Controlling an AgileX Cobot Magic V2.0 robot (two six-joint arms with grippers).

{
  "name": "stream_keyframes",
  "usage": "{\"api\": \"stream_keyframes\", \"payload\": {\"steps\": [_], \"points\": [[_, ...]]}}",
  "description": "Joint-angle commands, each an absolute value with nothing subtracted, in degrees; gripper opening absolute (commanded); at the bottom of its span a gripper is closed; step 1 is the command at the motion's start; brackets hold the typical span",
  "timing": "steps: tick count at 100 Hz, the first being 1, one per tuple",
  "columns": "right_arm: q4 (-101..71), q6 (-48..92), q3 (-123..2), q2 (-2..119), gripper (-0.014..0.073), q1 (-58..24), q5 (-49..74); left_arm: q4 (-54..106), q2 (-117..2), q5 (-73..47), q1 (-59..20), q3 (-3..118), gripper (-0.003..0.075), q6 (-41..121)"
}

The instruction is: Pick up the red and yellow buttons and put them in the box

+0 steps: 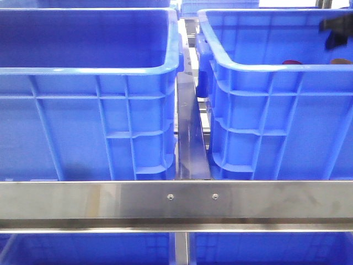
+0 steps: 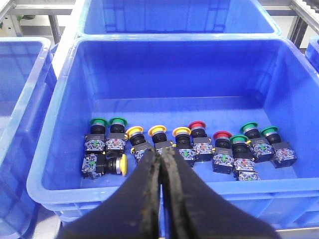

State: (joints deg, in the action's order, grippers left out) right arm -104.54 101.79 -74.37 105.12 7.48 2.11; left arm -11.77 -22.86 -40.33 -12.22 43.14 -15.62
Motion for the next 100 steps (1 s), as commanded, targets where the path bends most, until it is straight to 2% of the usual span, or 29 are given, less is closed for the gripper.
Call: {"api": "stream_keyframes", "payload": {"steps": [1, 100], "points": [[-109.9, 102.4, -74.9, 97.9, 0.0484, 7.8, 3.3, -12.1, -23.3, -35.8, -12.0, 44.5, -0.0019, -16.1], [-109.9, 102.4, -36.4, 39.5, 0.0475, 7.8, 13.2, -12.1, -23.3, -35.8, -12.0, 44.5, -0.0019, -16.1]]}}
